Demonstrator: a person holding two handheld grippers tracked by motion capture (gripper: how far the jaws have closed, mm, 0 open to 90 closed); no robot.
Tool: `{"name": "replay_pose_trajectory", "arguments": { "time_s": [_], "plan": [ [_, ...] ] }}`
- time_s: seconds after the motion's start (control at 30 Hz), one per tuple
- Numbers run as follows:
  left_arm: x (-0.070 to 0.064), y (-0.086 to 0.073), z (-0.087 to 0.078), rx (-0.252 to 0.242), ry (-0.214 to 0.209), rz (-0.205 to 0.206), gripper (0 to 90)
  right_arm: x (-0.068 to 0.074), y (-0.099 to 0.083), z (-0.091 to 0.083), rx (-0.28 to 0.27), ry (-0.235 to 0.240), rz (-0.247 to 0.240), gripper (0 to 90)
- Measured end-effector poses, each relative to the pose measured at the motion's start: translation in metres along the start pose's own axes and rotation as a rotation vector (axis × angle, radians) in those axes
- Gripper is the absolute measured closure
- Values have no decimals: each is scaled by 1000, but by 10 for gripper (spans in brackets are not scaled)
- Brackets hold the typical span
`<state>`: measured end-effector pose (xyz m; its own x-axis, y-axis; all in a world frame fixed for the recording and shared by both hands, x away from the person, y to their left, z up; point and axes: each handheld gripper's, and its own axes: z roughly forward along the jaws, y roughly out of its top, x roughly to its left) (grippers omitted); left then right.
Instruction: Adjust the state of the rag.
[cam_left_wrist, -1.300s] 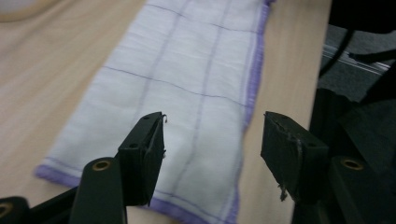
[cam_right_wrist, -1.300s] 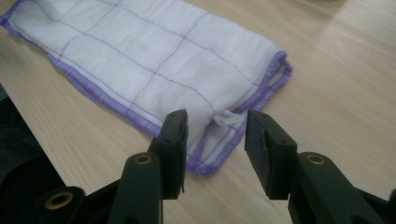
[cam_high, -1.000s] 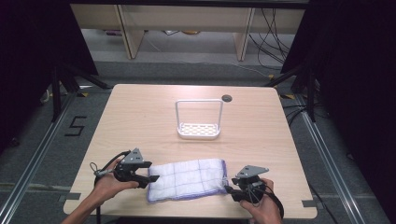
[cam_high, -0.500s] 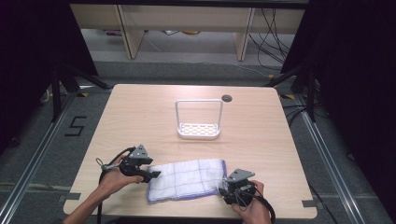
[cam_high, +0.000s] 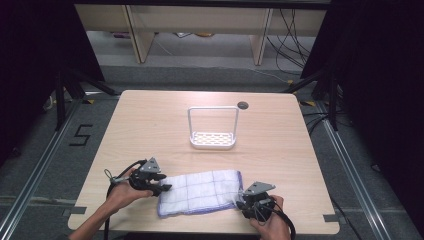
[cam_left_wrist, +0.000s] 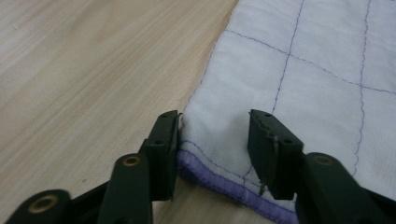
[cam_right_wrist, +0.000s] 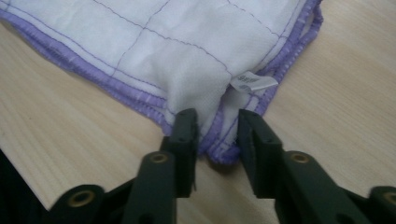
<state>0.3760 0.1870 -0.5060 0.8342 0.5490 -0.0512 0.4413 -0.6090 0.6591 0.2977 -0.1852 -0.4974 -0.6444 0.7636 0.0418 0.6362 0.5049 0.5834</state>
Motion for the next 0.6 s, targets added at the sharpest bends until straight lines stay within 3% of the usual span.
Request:
{"name": "replay_pose_trajectory", "arguments": {
  "time_s": [0.03, 0.07, 0.13, 0.17, 0.27, 0.37, 0.4, 0.43, 0.57, 0.6],
  "plan": [
    [0, 0, 0, -2, -1, -1, 619, 0, 0, 1, -14, 5, 6, 753],
    [1, 0, -1, 12, -11, 26, 648, -2, -1, 0, -4, 14, -2, 791],
    [0, 0, -1, 1, -16, 21, 709, -4, -1, 1, -26, 20, 17, 827],
    [0, 0, -1, 8, -12, 24, 736, -6, -1, 1, -13, 21, -3, 836],
    [-1, 0, -3, 8, -28, 38, 803, -8, -1, 0, -11, 27, 8, 850],
    [-4, -2, -5, -3, -49, 26, 820, -12, 1, 1, -16, 23, -3, 854],
    [-7, -4, -6, -20, -53, -2, 823, -14, 2, 1, -17, 29, -11, 855],
    [-7, -4, -7, -18, -58, 15, 825, -16, 3, 0, -25, 28, -12, 856],
    [-18, -8, -14, -44, -94, -5, 832, -22, 12, -4, -43, 24, -5, 857],
    [-22, -9, -17, -55, -105, -15, 832, -25, 16, -6, -52, 18, -23, 857]
  ]
}}
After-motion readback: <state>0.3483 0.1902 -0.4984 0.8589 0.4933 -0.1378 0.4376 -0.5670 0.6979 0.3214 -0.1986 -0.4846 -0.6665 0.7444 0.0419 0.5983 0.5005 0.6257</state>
